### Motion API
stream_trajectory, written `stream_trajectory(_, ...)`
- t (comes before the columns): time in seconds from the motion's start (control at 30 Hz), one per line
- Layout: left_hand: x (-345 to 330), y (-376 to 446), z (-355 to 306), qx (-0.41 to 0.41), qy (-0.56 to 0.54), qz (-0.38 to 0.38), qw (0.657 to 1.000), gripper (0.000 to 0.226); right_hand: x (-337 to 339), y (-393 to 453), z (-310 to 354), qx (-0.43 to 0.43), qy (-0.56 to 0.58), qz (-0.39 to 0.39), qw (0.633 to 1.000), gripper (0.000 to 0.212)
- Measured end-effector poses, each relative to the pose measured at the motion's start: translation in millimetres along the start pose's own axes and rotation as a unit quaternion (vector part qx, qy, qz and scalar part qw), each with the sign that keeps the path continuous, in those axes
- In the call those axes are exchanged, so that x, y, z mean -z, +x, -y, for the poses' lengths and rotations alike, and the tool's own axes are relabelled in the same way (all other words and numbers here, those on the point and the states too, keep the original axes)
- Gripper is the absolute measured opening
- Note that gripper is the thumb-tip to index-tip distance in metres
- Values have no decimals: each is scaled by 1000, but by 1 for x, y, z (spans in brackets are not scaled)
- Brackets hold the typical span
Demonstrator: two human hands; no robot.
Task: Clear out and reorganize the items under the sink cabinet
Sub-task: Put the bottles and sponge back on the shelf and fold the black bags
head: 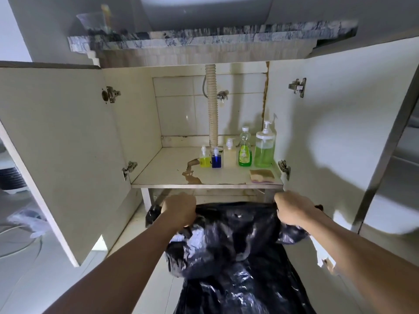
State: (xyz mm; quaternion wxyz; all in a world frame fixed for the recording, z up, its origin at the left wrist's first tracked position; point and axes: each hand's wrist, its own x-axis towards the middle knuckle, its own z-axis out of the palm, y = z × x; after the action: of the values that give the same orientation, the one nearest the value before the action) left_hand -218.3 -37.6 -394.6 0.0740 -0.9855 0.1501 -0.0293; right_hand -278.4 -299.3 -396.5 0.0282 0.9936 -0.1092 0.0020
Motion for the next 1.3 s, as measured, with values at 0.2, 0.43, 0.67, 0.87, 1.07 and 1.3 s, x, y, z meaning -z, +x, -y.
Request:
stream_trajectory(0.2, 36, -7, 4, 25, -162, -238, 957, 37, 26, -1, -3, -18, 128, -243, 961, 23)
stream_trajectory(0.43, 7, -26, 8, -137, -51, -109, 983, 46, -4, -15, -18, 30, 22, -136, 990, 21)
stream_trajectory(0.67, -76, -33, -9, -223, 100, 258, 935, 57, -87, -25, -6, 57, -50, 235, 969, 13)
stream_trajectory(0.87, -175, -42, -29, -168, 75, 389, 902, 72, -198, -60, -9, -61, 78, 349, 932, 52)
stream_trajectory(1.07, -238, -76, -35, -71, -30, 515, 854, 85, -243, -84, -20, -115, 96, 458, 876, 96)
stream_trajectory(1.3, -237, -55, 4, 205, -246, 244, 915, 35, -257, -71, -53, -306, 260, 193, 895, 53)
